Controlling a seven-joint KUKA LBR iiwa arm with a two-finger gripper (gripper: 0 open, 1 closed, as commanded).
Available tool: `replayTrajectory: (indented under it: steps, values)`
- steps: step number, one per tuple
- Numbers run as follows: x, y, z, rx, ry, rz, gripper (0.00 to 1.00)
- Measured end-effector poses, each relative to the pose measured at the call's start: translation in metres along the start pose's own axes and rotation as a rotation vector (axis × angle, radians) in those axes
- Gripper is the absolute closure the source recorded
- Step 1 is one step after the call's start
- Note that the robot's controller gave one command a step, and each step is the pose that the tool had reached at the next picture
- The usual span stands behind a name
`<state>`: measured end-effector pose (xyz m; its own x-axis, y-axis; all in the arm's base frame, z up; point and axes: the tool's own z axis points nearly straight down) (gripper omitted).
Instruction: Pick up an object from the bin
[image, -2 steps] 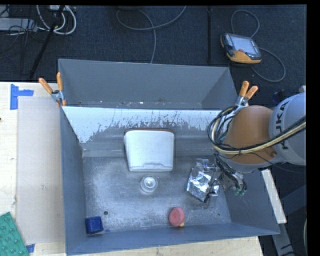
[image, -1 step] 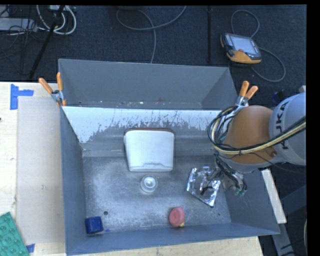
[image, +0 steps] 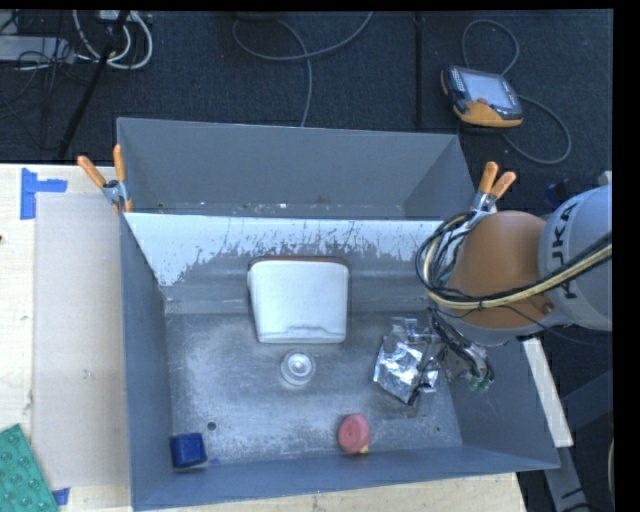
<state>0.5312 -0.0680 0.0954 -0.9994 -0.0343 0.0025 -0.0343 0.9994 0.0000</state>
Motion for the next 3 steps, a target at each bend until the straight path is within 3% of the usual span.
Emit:
replayTrajectory:
  steps: [1,2,3]
  values:
    - [0.0,0.0,0.0,0.0,0.0,-0.001,1.0]
    - [0.0,0.0,0.0,0.0,0.0,-0.002,0.0]
    - [-0.018,-0.019,0.026,0.0,-0.003,-0.482,0.0]
